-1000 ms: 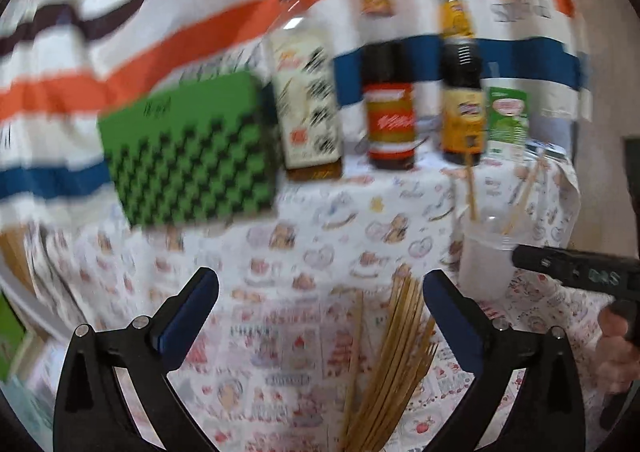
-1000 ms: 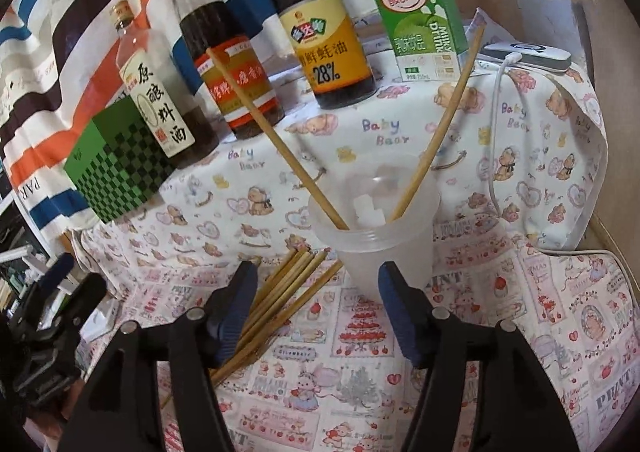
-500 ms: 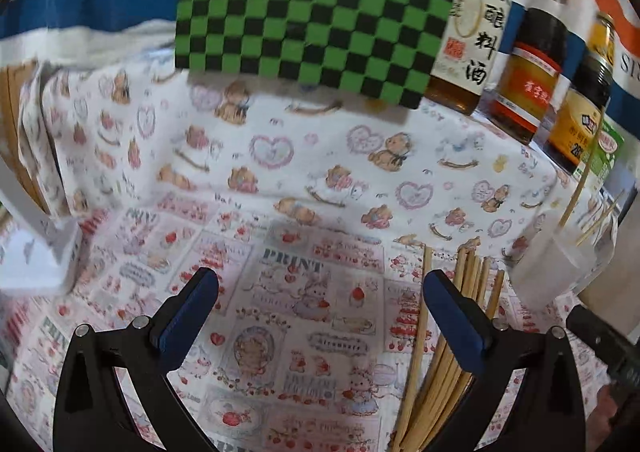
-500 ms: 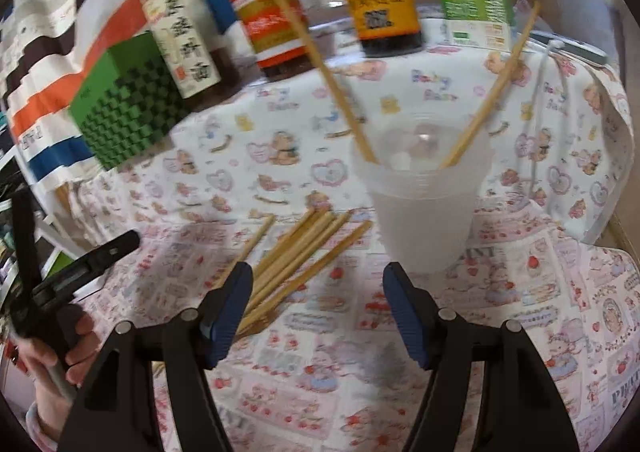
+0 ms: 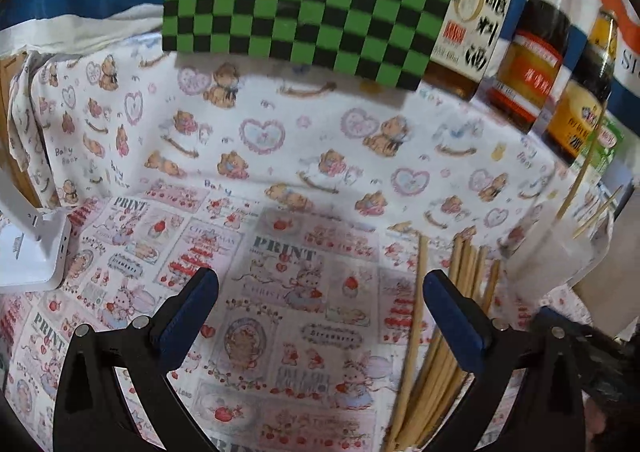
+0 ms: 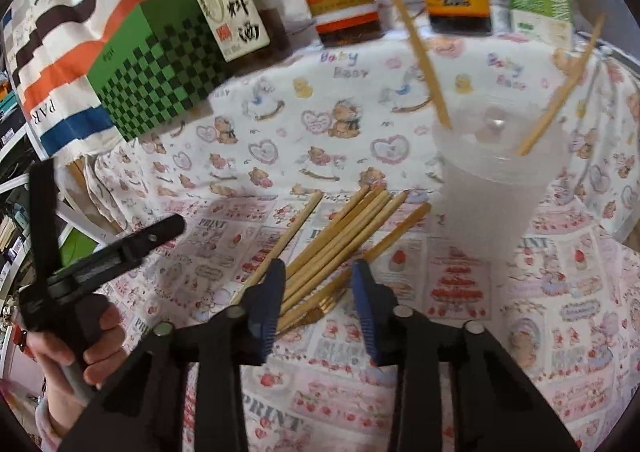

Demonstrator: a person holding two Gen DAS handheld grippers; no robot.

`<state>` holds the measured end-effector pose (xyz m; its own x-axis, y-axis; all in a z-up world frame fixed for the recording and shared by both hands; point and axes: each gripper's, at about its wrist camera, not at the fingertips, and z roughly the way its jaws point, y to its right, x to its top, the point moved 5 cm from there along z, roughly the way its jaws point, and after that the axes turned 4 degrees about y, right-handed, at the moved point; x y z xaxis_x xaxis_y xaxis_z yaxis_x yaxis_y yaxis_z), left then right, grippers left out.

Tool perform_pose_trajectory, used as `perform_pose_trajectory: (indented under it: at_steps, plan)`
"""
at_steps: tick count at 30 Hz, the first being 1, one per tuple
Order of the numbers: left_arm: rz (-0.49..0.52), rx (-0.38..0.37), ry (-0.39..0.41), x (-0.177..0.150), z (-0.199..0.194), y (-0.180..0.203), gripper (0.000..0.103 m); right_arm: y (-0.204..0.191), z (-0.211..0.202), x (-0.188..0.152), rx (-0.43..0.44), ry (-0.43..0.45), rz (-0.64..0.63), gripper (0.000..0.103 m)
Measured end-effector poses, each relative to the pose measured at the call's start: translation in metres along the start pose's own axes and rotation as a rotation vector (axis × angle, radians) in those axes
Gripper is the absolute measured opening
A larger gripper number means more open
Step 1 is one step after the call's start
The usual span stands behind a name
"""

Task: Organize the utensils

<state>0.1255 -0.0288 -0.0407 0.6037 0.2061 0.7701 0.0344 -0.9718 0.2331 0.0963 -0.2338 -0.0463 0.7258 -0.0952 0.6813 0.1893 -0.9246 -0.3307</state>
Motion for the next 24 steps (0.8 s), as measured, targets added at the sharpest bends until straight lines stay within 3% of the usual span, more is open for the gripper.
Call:
perform_pose_trajectory:
  at_steps: [7,10,13,20,24]
  plan:
    - [-0.063,0.028,0.04,0.01,-0.014,-0.016,0.102,0.018,0.036,-0.01,-0.045,-0.058,0.089,0.024]
    - [-0.072,0.076,0.084,0.018,-0.023,-0.025,0.102,0.021,0.041,-0.013,-0.037,-0.069,0.084,0.024]
    - [-0.101,0.067,0.092,0.02,-0.027,-0.031,0.102,0.017,0.048,-0.017,0.0,-0.096,0.088,0.018]
    - [-0.105,0.066,0.079,0.018,-0.025,-0.032,0.102,0.008,0.043,-0.021,0.024,-0.079,0.074,0.004]
    - [-0.067,0.081,0.08,0.016,-0.024,-0.027,0.102,0.008,0.021,-0.009,0.011,0.022,0.054,0.003]
